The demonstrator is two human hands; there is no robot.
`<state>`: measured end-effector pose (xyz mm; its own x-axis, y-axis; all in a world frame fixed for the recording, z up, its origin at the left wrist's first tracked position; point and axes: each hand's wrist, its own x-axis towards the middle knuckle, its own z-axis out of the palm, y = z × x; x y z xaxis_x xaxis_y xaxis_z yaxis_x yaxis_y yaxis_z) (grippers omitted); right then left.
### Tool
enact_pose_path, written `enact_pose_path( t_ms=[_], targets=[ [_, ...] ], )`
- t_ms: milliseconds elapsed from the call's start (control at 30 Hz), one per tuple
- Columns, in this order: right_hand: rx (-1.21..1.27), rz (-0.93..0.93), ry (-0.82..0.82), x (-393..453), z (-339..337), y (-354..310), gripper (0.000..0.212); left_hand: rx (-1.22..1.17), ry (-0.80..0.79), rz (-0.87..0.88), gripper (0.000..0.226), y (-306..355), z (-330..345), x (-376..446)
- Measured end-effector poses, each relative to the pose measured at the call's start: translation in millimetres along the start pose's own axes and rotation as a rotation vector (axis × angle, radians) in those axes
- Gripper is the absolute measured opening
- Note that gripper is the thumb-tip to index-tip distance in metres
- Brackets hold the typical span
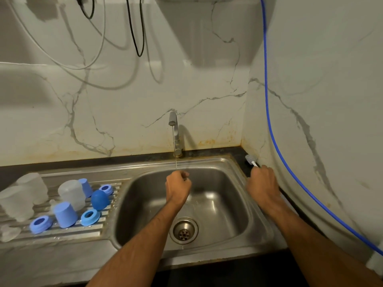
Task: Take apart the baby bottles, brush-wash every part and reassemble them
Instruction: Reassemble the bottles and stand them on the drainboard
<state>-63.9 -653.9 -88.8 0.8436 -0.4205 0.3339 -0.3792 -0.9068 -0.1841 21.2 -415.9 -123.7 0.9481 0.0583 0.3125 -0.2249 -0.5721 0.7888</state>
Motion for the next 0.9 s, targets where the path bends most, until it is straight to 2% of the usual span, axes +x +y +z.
enact_pose_path(
  t_ms=[67,167,300,433,567,633,700,800,900],
  targets=[
    [0.196,-0.011,-0.009,2,-2,-17,0.021,-0.017,0.012,-0.017,0.022,-2,-5,2],
    [0.429,-0.026,-0.084,6,0,-51,0.01,-0.052,0.028,-0.053,0.021,-7,-12,9],
    [0.708,0.007,-0.252,13,25,-106,0.009,-0.078,0.041,-0.12,0.014,-19,-20,20],
    [1.053,0.143,-0.394,21,41,-154,0.004,-0.169,0.039,-0.238,0.014,-32,-18,40],
    [1.309,0.262,-0.554,29,55,-197,0.009,-0.285,-0.017,-0.326,0.007,-47,-15,64],
    [1.381,0.326,-0.592,37,60,-212,0.01,-0.318,-0.041,-0.338,0.002,-44,-15,74],
    [1.403,0.381,-0.578,48,66,-224,0.012,-0.315,-0.032,-0.35,0.006,-46,-12,88],
    [1.31,0.429,-0.503,60,76,-236,0.022,-0.27,-0.033,-0.382,0.009,-54,-7,105],
    [1.227,0.432,-0.454,67,85,-236,0.014,-0.183,-0.011,-0.375,0.012,-61,-5,116]
  ],
)
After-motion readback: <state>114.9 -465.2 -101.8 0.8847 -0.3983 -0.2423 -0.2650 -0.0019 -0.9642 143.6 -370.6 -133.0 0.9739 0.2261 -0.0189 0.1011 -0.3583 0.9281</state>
